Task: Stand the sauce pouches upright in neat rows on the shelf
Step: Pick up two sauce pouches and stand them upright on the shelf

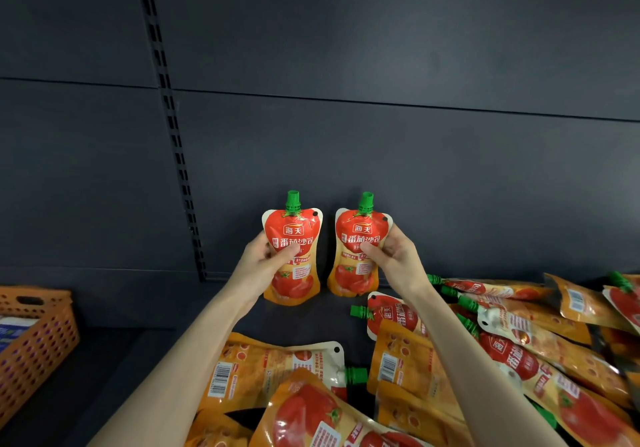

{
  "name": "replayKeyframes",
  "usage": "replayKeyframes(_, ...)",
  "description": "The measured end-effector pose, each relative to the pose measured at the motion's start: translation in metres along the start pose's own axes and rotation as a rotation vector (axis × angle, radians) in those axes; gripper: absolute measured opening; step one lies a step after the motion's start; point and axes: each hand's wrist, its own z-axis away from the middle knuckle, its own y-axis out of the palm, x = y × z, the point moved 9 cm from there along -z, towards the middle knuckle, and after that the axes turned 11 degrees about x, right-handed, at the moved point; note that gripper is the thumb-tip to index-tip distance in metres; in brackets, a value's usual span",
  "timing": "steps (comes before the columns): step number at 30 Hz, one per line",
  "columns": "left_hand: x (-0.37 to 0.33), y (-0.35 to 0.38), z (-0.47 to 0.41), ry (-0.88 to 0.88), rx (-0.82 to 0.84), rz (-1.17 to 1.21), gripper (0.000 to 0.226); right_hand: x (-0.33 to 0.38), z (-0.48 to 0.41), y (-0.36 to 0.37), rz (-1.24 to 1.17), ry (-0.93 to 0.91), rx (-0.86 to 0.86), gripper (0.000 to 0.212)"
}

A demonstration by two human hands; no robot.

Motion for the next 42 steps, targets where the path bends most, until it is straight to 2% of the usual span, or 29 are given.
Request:
replayKeyframes(3, 0.003, 0.004, 0.001, -0.024, 0.04, -0.027, 0.041, -0.006, 0.003, 0.006, 0.043, 0.014, 0.047, 0.044)
replayKeyframes(9, -0.005, 0.012, 0.004, -0.025, 0.102, -0.091, 0.04, -0.003, 0.009, 0.007, 0.089, 0.03, 0.077, 0.039)
replayKeyframes(18, -0.006, 0.012, 0.011, 0.01, 0.047, -0.246, 0.045, -0.007, 0.022, 0.004, 0.249, 0.132, -0.013, 0.04)
replayKeyframes(25, -0.01, -0.006, 0.032, -0.062, -0.201, -0.642, 0.056, 0.02, 0.052, -0.009, 0.397, 0.095, -0.157, 0.044)
replayKeyframes(27, -0.021, -0.006, 0.047, -0.029, -0.259, -0.727, 0.05, 0.028, 0.063, -0.015, 0.439, 0.084, -0.175, 0.04)
replayKeyframes(30, -0.04, 0.019, 0.068, 0.061, -0.188, -0.733, 0.028, 0.037, 0.081, -0.022, 0.462, 0.069, -0.159, 0.028)
replayKeyframes(35, -0.064, 0.086, 0.105, 0.117, 0.002, -0.647, 0.012, 0.053, 0.126, -0.038, 0.445, 0.043, -0.14, 0.018)
replayKeyframes(42, -0.083, 0.202, 0.205, 0.245, 0.086, -0.498, 0.009, 0.07, 0.263, -0.086, 0.348, -0.039, -0.152, 0.01)
